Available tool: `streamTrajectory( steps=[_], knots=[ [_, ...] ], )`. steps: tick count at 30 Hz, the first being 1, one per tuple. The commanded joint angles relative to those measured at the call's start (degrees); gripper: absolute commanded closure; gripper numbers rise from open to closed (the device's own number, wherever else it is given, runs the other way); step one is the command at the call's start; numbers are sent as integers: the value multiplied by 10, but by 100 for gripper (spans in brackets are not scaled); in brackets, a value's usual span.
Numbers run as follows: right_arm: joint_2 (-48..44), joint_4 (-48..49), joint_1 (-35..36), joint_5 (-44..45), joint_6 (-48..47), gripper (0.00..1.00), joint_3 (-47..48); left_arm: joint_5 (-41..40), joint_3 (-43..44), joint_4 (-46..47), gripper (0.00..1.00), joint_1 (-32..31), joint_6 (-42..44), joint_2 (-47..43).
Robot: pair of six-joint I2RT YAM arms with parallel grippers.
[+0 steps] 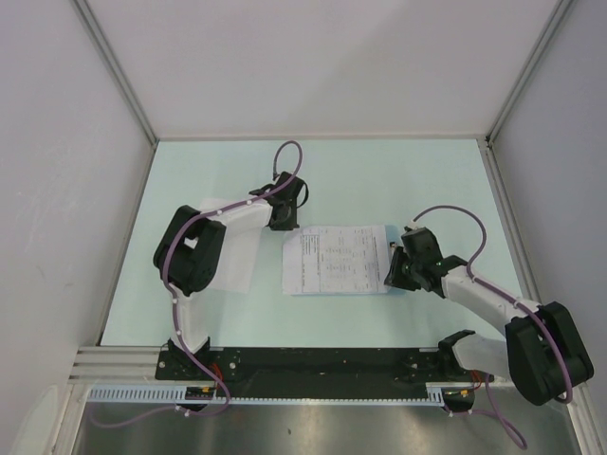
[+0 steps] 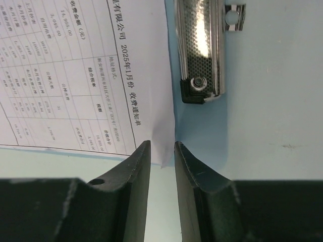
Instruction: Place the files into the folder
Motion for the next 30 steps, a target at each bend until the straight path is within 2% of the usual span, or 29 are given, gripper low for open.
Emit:
streamTrajectory(
  steps=[1, 7, 8, 9, 10, 11, 12, 13, 14, 16, 18, 21, 23, 26, 27, 28, 30],
  knots=[
    [-19, -2, 1, -3, 6, 69, -15, -8, 12, -4, 100, -4, 12, -16],
    [-25, 1, -9, -7, 2, 67, -15, -13, 12, -8, 99, -5, 9, -19],
    [-30, 0, -10, -6, 2, 65, -14, -21, 12, -12, 86, -4, 5, -23],
    [-35, -6, -11, -4, 1, 62, -13, -22, 11, -14, 78, -4, 5, -28],
    [-51, -11, -13, -2, 2, 54, -7, -25, 12, -16, 70, -5, 7, -44],
    [-59, -15, -15, 2, 0, 48, -3, -37, 14, -31, 53, -5, 7, -54],
    [-66, -33, -17, 10, -1, 40, 5, -40, 22, -37, 46, -4, 9, -65],
    [-78, -45, -19, 19, -5, 26, 22, -41, 28, -42, 43, -5, 13, -95],
    [-83, -53, -24, 45, -18, 17, 35, -41, 33, -53, 39, -4, 16, -108],
    [-82, -56, -27, 78, -32, 0, 59, -27, 44, -57, 38, -8, 19, -152],
    [-59, -15, -54, 80, -61, 0, 72, 23, 37, -44, 37, -20, 15, -175],
    [30, 1, -121, 31, -81, 0, 124, 112, 15, -8, 39, -59, -8, -185],
    [87, 11, -134, 31, -98, 4, 148, 129, -1, 27, 41, -96, -21, -171],
    [124, 40, -152, -14, -124, 31, 149, 176, -8, 42, 41, -122, -43, -129],
    [128, 47, -150, -18, -141, 51, 150, 186, -11, 51, 42, -127, -47, -122],
    [132, 54, -146, -20, -150, 57, 150, 196, -14, 66, 42, -130, -51, -116],
    [138, 56, -133, -6, -162, 60, 152, 197, -15, 78, 43, -138, -52, -98]
  ],
)
